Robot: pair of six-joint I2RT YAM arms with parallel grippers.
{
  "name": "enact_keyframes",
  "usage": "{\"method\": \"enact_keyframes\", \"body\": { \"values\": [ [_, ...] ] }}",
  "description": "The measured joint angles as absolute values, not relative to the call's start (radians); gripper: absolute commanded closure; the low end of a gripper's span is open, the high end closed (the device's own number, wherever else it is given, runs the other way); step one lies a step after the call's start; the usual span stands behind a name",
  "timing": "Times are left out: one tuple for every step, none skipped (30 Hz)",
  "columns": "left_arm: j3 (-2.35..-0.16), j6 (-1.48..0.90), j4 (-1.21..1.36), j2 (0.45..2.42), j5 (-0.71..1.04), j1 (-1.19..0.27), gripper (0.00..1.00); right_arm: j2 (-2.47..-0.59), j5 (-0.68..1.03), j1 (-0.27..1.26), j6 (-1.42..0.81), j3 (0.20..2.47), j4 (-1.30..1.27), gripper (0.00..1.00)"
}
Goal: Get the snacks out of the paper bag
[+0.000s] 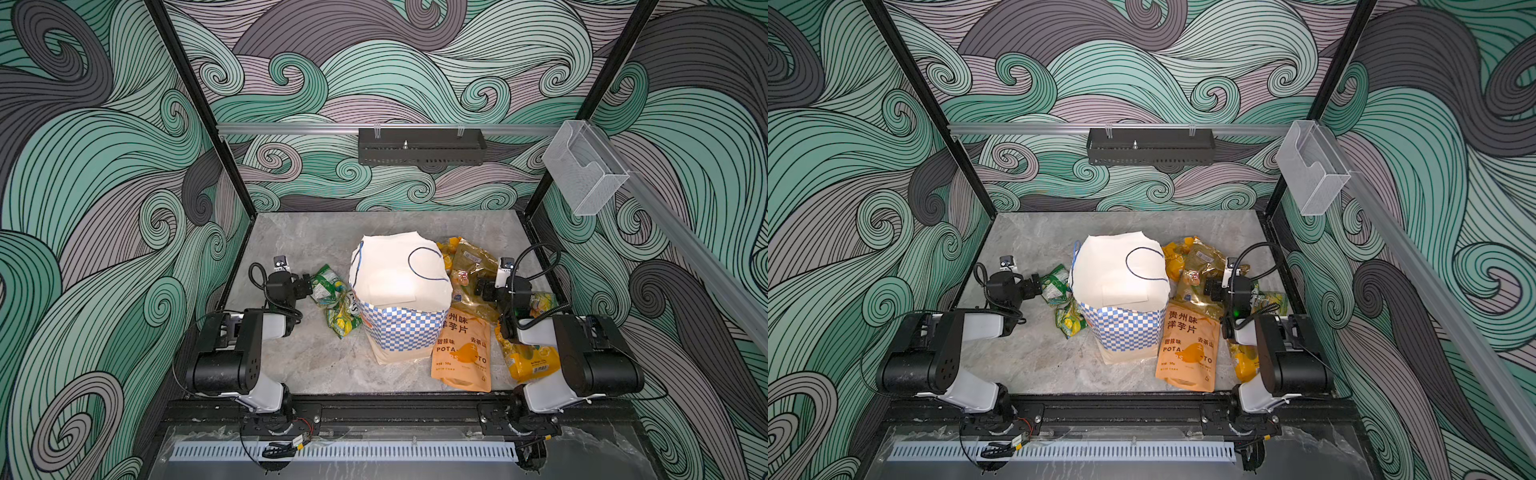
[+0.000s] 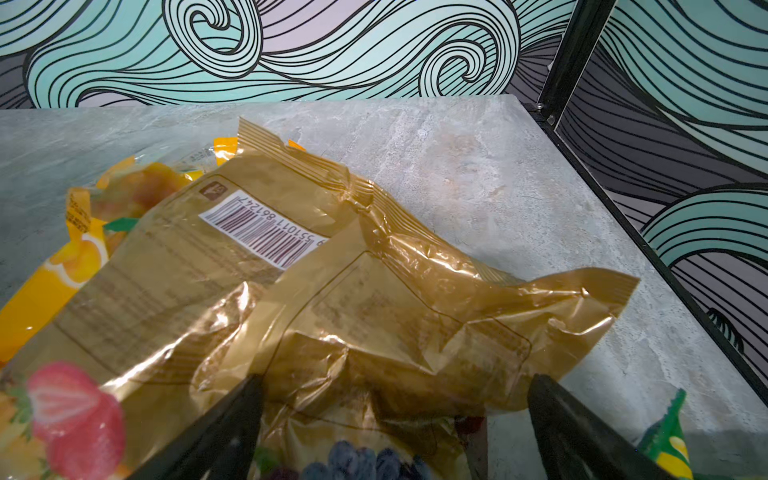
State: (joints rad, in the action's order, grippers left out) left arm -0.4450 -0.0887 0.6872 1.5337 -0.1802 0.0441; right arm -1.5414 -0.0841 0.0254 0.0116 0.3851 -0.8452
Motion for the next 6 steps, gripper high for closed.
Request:
{"method": "enact_keyframes", "body": {
  "values": [
    [-0.445, -0.088, 0.686, 1.534, -0.181, 0.044, 0.02, -1.541, -0.082, 0.025, 0.012, 0.388, -0.841, 0.0],
    [-0.445, -0.088, 0.686, 1.534, -0.182, 0.044, 0.01, -1.541, -0.08, 0.025, 0.013, 0.393, -0.837, 0.0],
    [-0.445, -0.088, 0.684, 1.534, -0.183, 0.044, 0.01, -1.541, -0.078, 0.025, 0.013, 0.396, -0.834, 0.0],
    [-0.445, -0.088, 0.683, 1.534, -0.184, 0.044, 0.01, -1.541, -0.077, 0.025, 0.015, 0.398, -0.834, 0.0],
    [-0.445, -0.088, 0.683, 1.534, -0.184, 0.044, 0.01, -1.541, -0.076, 0.025, 0.015, 0.398, -0.834, 0.0],
    [-0.445, -0.088, 0.682, 1.534, -0.184, 0.044, 0.01, -1.541, -0.074, 0.025, 0.016, 0.398, -0.833, 0.0]
  ]
}}
